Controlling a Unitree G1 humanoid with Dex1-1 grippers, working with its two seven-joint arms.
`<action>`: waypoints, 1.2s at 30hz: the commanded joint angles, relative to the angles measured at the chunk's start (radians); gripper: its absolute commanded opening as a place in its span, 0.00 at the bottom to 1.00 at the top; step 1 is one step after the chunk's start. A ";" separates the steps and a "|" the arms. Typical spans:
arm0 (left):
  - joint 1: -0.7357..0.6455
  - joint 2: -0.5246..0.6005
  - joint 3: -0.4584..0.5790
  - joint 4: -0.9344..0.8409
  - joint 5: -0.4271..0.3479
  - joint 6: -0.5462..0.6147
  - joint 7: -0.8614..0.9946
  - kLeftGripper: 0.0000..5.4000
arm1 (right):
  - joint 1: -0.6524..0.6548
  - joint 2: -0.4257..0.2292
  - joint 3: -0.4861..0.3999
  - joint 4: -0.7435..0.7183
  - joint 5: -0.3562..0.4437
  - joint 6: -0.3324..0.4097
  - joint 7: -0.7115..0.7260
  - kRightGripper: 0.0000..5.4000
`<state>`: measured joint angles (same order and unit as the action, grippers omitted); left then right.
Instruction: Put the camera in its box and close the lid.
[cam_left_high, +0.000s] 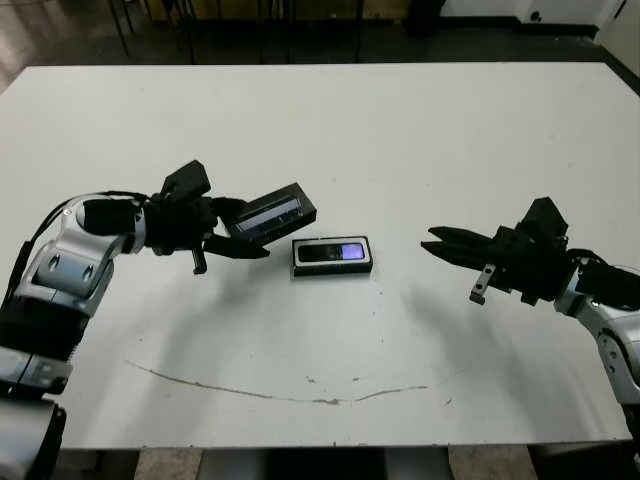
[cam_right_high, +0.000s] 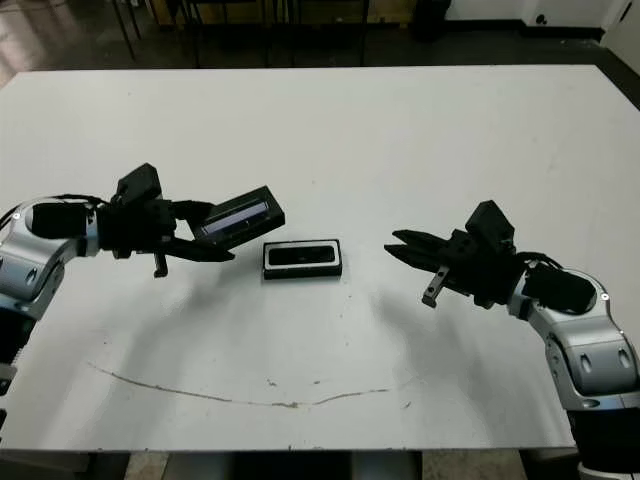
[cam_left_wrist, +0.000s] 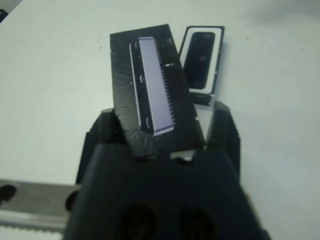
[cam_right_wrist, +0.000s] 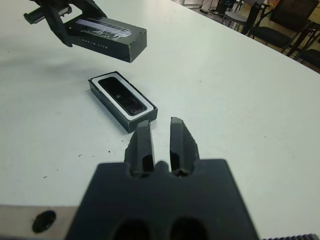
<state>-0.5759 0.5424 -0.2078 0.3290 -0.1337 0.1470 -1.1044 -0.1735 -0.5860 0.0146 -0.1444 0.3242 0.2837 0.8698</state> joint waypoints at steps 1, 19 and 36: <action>-0.031 -0.028 -0.008 0.077 0.015 -0.022 -0.003 0.22 | 0.011 -0.011 0.013 -0.003 -0.019 0.012 -0.006 0.00; -0.167 -0.124 -0.037 0.321 0.003 -0.018 -0.215 0.22 | 0.028 -0.017 0.011 -0.023 -0.042 0.001 -0.014 0.00; -0.239 -0.184 -0.066 0.500 0.067 -0.094 -0.273 0.20 | 0.027 -0.022 0.010 -0.030 -0.031 0.043 -0.015 0.00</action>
<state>-0.8041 0.3676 -0.2596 0.7949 -0.0944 0.0681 -1.3776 -0.1584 -0.5893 0.0202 -0.1705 0.2961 0.2963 0.8546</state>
